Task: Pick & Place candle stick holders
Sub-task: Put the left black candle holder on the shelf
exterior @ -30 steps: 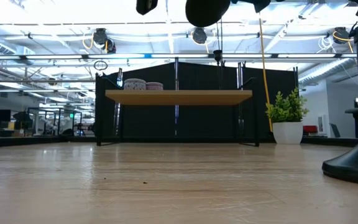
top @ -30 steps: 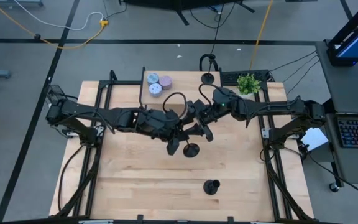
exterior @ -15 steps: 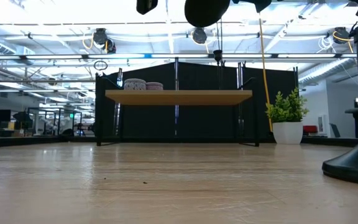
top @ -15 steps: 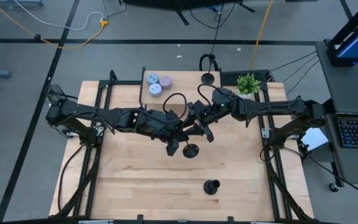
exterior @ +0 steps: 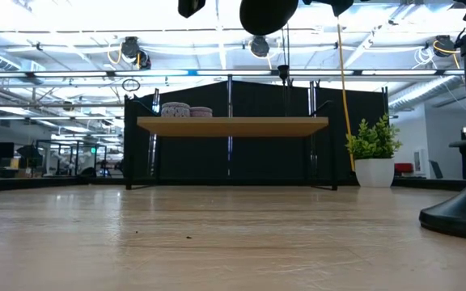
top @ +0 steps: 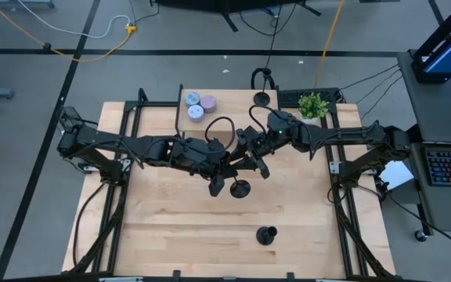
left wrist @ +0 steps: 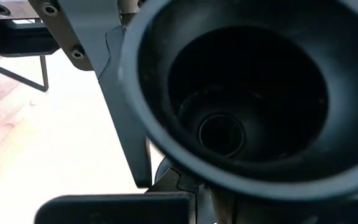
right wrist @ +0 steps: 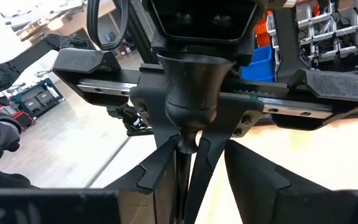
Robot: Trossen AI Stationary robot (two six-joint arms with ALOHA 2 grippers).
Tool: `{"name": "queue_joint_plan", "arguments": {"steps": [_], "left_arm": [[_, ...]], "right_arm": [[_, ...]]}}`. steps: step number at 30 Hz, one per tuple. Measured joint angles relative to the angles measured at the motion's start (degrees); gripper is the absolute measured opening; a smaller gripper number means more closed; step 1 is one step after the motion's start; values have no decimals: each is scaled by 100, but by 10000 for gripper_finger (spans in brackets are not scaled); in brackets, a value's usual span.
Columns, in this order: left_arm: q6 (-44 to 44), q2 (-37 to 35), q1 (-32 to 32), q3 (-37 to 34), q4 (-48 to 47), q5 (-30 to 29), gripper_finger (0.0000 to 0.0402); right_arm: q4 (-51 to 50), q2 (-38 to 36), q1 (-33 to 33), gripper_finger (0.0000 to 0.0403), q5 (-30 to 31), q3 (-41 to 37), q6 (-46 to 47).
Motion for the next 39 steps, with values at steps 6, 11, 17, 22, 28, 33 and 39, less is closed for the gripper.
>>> {"name": "queue_joint_plan", "arguments": {"steps": [6,11,17,22,28,33,39], "left_arm": [[75,-2,17,0,2,-39,13],[234,-4,27,82,-32,-92,13],[356,-15,26,129,-16,-111,13],[355,-15,26,131,-13,-106,13],[396,-51,27,132,-51,-155,13],[389,-103,26,142,-87,-186,13],[399,-103,26,142,-107,-79,13]], "right_arm": [[0,2,-2,129,5,0,-1],[6,1,-4,129,7,0,0],[15,-2,-4,130,7,2,34],[23,-2,-4,124,7,2,87],[14,-1,-4,90,9,1,90],[56,-2,-4,54,31,0,78],[72,2,2,9,-17,-2,69]]}}
